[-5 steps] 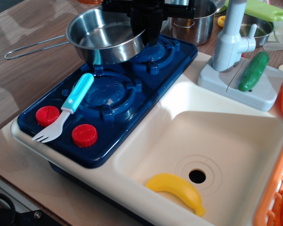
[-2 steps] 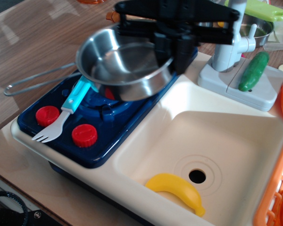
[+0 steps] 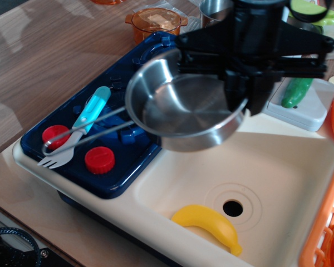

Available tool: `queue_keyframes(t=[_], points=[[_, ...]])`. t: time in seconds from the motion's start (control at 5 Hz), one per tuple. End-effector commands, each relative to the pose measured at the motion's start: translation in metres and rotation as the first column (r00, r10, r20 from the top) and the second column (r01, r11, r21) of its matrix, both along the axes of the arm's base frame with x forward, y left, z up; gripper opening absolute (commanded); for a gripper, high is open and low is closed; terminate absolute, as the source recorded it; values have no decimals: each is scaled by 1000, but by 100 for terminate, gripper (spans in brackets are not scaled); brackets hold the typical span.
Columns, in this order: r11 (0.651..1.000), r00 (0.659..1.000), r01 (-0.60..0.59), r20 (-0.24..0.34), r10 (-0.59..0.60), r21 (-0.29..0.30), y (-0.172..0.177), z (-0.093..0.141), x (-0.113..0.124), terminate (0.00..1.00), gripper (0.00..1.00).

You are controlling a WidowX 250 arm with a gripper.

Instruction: Put pan from stove to sink

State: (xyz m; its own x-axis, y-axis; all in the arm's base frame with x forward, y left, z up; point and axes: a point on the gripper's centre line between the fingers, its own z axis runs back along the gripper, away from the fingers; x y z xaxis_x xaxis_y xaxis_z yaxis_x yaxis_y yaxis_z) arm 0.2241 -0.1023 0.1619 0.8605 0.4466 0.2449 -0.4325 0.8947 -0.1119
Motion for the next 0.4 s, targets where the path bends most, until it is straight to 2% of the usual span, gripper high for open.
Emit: queue_keyframes(t=[0.0,0.2], points=[[999,999,-21,35,23,-46,-22,6,2,0,0],[999,998,-11,55,14,-53,-26,7,2,0,0]])
